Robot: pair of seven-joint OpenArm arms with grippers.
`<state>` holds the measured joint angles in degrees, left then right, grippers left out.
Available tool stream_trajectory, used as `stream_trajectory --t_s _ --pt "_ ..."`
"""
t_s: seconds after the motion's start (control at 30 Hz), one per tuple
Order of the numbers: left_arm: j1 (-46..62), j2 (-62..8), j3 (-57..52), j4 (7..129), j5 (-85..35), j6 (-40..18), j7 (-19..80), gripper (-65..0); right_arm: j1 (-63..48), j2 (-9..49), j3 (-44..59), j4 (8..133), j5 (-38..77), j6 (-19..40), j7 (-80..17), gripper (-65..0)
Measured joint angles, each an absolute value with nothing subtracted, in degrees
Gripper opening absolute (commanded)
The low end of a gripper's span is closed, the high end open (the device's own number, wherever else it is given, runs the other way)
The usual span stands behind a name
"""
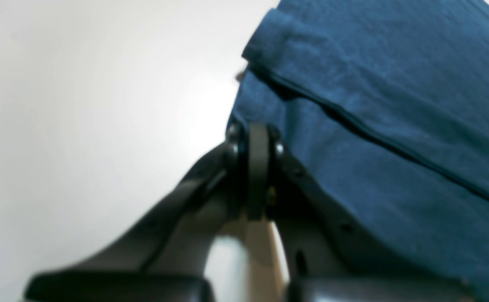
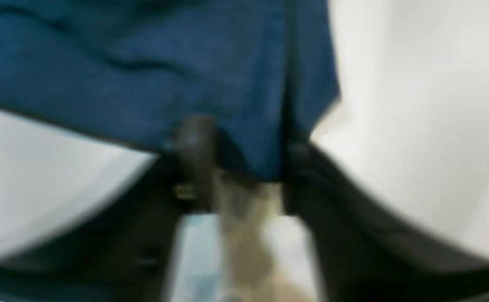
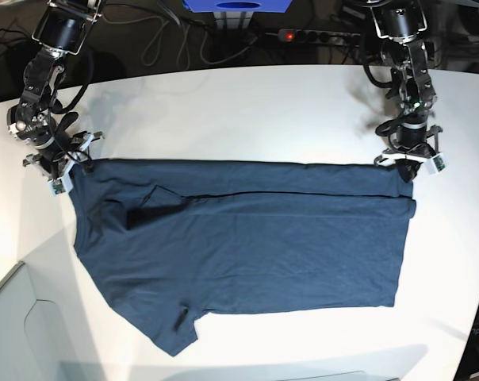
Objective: Fold the T-shirt properly
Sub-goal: 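Grasp the folded edge with both grippers and lift it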
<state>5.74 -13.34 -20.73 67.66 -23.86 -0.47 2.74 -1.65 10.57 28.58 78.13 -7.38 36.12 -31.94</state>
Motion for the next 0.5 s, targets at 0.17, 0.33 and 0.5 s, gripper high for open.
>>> stream_trajectory --t_s 0.17,0.33,0.5 --pt "7.8 -12.5 -20.8 70.2 -23.8 -0.2 3.1 -65.0 -2.1 10.6 28.2 79.7 -8.4 36.4 -32.5 -64.5" --pt "12.6 -12.0 -20.7 76.8 -23.7 0.2 6.3 -65.0 -4.3 11.0 28.1 86.2 -11.7 36.7 -37.0 -65.0" --pt "16.1 -11.6 -20.6 84.7 -23.4 0.5 7.9 -65.0 -4.1 12.6 27.9 94.8 -10.8 36.8 -40.2 -65.0"
